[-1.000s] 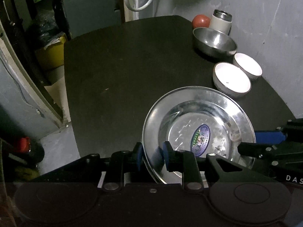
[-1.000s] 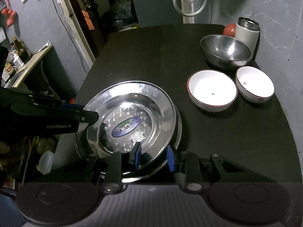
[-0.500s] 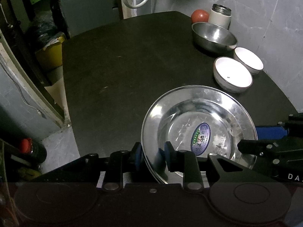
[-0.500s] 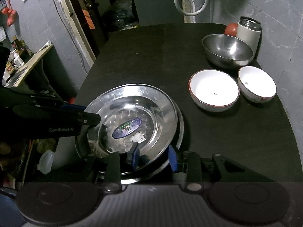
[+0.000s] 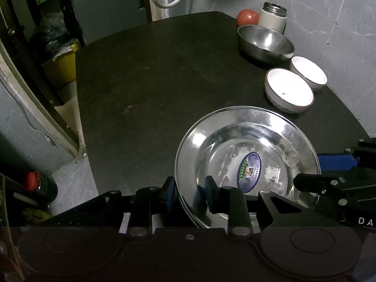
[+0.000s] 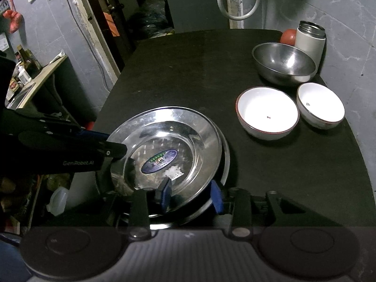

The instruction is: Organize plates and bowls

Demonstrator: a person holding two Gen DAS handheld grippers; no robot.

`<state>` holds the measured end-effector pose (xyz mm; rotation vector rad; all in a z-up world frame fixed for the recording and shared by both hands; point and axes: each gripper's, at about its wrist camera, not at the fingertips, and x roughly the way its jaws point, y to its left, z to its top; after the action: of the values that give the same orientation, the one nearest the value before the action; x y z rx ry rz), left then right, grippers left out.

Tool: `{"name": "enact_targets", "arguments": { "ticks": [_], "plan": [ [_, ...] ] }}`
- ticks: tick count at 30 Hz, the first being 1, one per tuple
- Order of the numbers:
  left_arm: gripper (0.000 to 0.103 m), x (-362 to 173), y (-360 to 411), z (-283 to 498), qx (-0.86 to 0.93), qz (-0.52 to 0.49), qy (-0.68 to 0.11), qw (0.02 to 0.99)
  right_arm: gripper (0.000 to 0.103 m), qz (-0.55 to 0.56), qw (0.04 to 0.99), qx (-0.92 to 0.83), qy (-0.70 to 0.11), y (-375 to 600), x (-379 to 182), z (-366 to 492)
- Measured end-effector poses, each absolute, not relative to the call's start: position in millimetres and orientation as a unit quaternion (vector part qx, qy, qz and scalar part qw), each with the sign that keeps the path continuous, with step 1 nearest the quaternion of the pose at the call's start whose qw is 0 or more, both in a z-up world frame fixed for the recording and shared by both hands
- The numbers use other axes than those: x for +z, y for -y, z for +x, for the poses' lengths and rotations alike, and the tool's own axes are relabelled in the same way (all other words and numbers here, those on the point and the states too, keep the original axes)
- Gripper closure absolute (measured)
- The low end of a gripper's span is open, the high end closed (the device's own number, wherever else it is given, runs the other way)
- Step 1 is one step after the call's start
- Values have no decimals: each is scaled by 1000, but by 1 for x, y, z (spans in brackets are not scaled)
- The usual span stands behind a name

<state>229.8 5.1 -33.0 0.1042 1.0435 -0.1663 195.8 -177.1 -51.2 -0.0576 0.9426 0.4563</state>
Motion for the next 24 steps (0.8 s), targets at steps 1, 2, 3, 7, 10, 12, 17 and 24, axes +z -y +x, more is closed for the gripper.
{"name": "enact_targets", "arguments": {
  "ticks": [1,2,3,7,10,12,17,24],
  "plan": [
    [74,-34,-5,230,-79,50,-498,862,61,-28,866,218,-450,177,-51,196],
    [74,-34,-5,230,-80,49,-497,863,61,-28,866,217,-449,177,-51,195],
    [74,-33,-5,229,-80,49,-496,863,61,-28,867,216,-449,176,-51,195],
    [74,-34,-6,229,-80,46,-495,864,60,-26,868,214,-448,177,-50,193],
    [73,-33,-6,228,-79,45,-495,864,60,-26,867,215,-448,178,-50,193],
    [71,-32,-7,228,-78,43,-493,865,59,-25,868,214,-448,180,-51,193],
    [54,-26,-12,230,-68,30,-486,871,52,-17,871,206,-445,190,-50,193],
    [2,-18,-8,243,-37,27,-465,884,12,0,884,193,-426,210,-47,193]
  ]
}}
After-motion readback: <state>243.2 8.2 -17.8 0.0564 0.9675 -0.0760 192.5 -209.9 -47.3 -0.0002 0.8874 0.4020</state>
